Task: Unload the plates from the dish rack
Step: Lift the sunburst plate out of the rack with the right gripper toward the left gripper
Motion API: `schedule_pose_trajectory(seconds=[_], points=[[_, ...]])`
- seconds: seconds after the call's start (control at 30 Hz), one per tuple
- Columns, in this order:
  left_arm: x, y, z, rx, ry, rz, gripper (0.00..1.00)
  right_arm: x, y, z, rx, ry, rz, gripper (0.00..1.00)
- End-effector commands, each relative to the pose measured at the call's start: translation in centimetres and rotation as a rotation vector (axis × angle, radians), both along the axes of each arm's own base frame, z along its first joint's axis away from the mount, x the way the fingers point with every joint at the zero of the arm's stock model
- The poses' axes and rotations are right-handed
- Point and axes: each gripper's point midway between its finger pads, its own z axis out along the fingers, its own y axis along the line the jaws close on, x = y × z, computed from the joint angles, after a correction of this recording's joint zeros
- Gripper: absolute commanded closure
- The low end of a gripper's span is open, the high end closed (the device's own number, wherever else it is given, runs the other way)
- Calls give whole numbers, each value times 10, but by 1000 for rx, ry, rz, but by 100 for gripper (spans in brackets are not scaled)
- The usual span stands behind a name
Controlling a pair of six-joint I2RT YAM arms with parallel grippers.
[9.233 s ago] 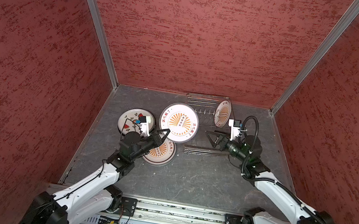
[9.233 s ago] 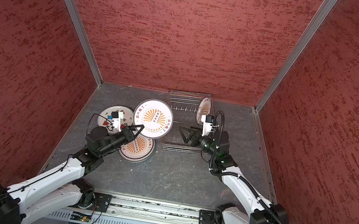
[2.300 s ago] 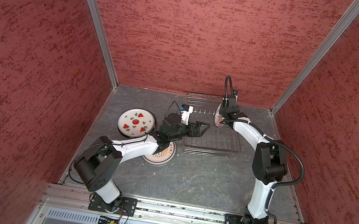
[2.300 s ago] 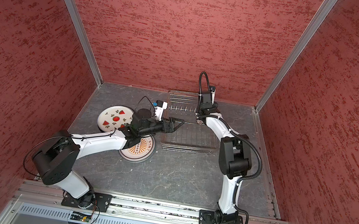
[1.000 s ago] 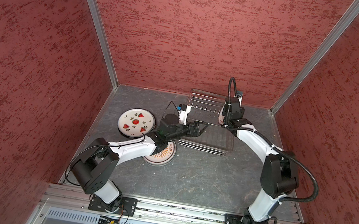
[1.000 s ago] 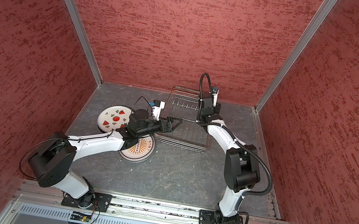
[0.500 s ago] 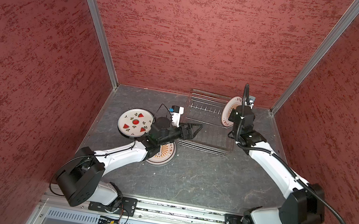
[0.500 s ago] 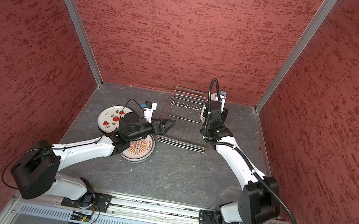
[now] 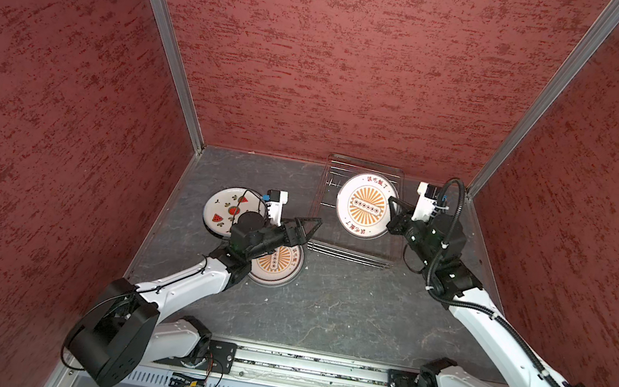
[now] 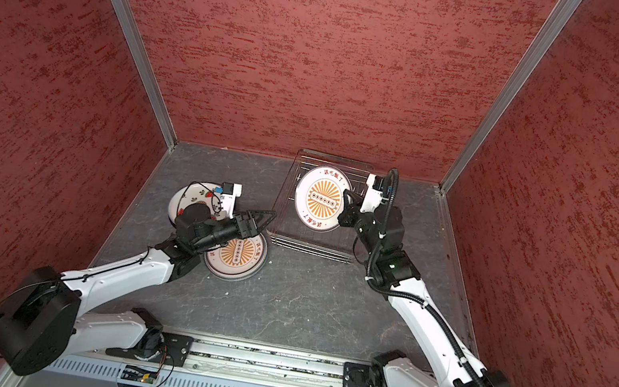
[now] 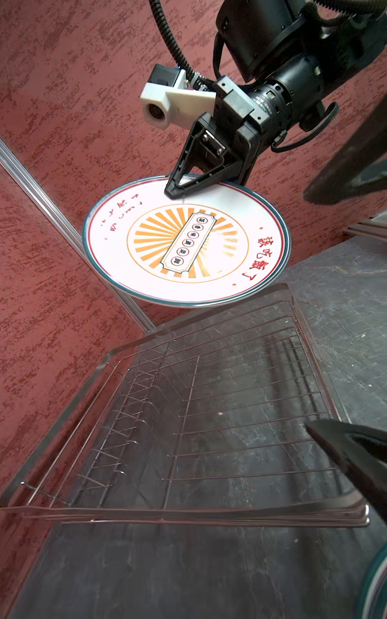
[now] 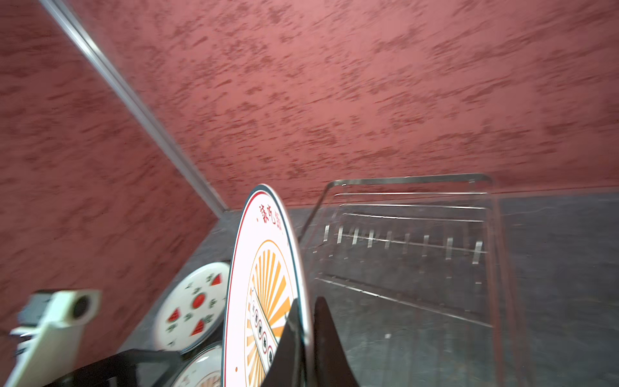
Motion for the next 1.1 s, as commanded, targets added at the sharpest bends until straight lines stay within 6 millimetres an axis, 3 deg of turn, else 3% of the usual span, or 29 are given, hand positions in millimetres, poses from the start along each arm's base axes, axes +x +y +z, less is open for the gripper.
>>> schedule_pose_trajectory(seconds=[0.0,0.13,0.23,0.37,0.63,0.83,1.07], points=[[-18,-5,27,-49,-78,-42,1,-28,31,34,154,-80,241,100],[-27,-2,29,-39,-85,-11,5,-36,39,23,211,-51,310,100],[-28,1,27,-32,-75,24,22,-37,39,17,222,-45,313,100],[-24,2,19,-34,-21,50,30,-42,44,11,237,-34,355,100],[-23,-5,15,-53,12,33,69,-44,47,0,236,-21,374,100],[-27,-14,12,-63,26,-3,75,-40,51,-13,231,7,384,100],[-29,-18,9,-67,44,-21,91,-38,48,-20,220,13,361,100]])
